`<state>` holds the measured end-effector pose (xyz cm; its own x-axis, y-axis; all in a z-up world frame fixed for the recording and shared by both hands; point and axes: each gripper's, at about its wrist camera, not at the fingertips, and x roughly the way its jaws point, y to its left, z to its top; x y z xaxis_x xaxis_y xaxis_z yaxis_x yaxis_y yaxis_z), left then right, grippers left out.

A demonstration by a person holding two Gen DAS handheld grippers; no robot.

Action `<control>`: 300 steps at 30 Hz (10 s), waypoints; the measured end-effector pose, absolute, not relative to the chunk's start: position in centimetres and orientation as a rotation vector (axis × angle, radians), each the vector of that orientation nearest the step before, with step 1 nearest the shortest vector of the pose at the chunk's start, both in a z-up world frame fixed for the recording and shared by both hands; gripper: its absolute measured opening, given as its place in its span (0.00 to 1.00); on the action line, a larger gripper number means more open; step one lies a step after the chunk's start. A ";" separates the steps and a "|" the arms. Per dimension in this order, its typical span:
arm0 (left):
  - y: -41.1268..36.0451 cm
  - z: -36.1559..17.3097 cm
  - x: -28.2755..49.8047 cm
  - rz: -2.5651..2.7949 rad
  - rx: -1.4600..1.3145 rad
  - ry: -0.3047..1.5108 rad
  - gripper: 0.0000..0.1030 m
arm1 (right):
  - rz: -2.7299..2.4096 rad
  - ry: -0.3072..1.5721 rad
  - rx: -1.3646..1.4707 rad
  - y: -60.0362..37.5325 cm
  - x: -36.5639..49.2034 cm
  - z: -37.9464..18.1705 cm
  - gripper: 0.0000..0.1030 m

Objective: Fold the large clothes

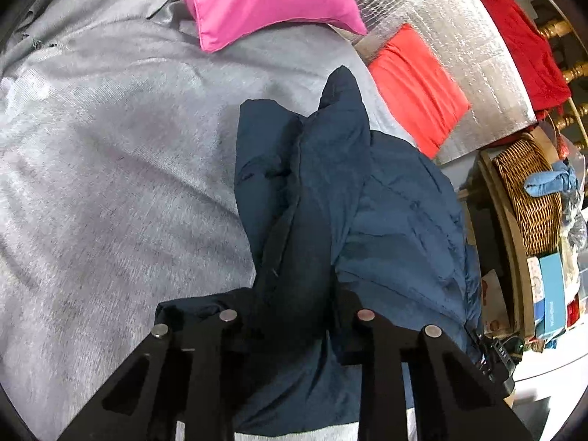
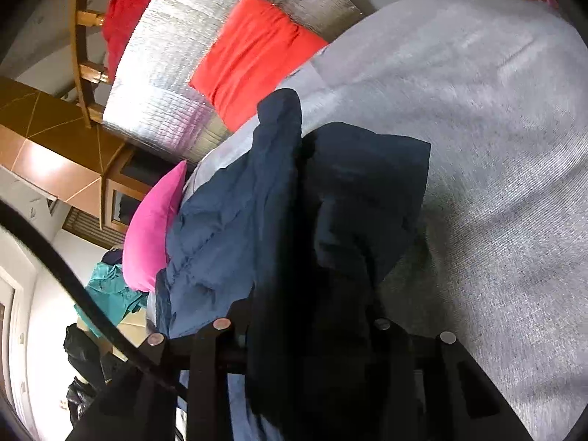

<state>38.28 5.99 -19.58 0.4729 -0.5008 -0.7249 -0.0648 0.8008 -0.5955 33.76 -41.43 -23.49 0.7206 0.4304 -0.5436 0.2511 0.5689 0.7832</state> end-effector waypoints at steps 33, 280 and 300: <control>8.8 -15.9 31.5 -0.252 -0.573 0.927 0.61 | -0.004 0.737 0.962 -46.1 24.1 -18.9 0.81; 5.8 -18.2 27.5 0.049 -0.262 0.900 0.83 | -0.036 0.734 0.819 -39.5 22.1 -21.3 0.49; 1.2 -14.5 23.5 0.019 0.061 0.661 0.83 | 0.009 0.644 0.580 -33.4 17.7 -16.4 0.57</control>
